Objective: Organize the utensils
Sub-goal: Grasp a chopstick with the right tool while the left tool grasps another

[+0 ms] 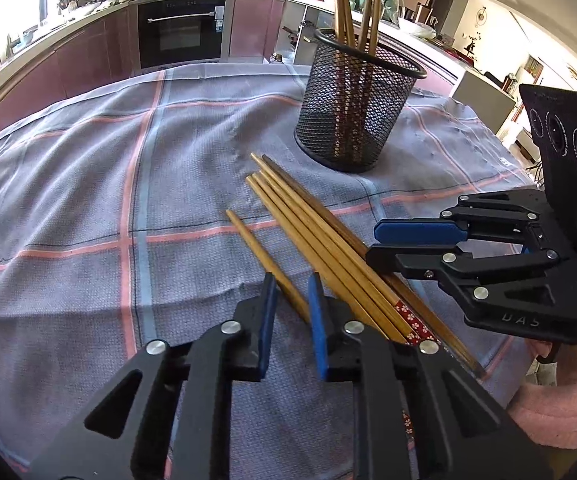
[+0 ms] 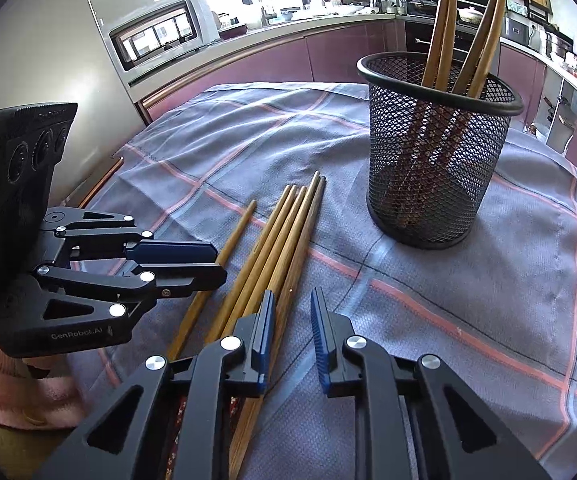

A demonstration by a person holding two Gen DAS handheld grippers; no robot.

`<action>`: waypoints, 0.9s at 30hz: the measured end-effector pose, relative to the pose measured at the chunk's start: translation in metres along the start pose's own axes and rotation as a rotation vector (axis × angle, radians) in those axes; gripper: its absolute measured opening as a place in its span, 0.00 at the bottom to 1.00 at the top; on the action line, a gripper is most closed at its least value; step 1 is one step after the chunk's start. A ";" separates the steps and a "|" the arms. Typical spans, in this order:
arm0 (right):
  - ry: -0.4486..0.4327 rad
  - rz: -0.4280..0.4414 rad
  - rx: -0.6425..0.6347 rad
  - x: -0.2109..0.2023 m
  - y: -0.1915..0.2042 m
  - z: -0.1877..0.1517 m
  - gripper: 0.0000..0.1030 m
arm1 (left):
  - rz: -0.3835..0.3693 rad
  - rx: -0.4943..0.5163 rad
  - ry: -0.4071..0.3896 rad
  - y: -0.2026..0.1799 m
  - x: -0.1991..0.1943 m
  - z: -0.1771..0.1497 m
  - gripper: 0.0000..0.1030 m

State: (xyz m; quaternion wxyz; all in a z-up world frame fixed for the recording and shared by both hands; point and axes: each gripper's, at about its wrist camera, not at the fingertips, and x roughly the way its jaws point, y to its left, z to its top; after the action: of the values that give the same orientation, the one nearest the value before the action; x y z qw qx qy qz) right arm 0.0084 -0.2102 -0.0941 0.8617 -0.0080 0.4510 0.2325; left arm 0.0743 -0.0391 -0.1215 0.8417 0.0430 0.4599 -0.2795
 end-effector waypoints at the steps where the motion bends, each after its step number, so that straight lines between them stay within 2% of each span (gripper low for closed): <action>1: 0.003 -0.002 -0.002 0.001 0.000 0.001 0.16 | 0.000 -0.002 0.000 0.001 0.000 0.001 0.15; 13: 0.011 -0.066 -0.048 0.020 0.010 0.018 0.14 | 0.031 0.009 0.011 0.005 0.005 0.007 0.18; 20: -0.007 -0.039 0.016 0.023 0.001 0.020 0.08 | 0.030 -0.025 0.009 0.009 0.007 0.011 0.14; 23: -0.008 -0.041 0.021 0.021 0.001 0.019 0.08 | 0.060 -0.016 0.011 0.008 0.006 0.011 0.16; 24: -0.009 -0.042 0.019 0.020 0.001 0.018 0.07 | 0.071 -0.011 0.011 0.007 0.006 0.011 0.20; 27: -0.010 -0.038 0.021 0.019 0.000 0.018 0.07 | 0.067 -0.008 0.014 0.007 0.006 0.010 0.24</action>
State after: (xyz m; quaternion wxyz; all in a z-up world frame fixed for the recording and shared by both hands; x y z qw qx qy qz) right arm 0.0317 -0.1982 -0.0983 0.8682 -0.0065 0.4489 0.2112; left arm 0.0877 -0.0390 -0.1222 0.8476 0.0570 0.4651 -0.2490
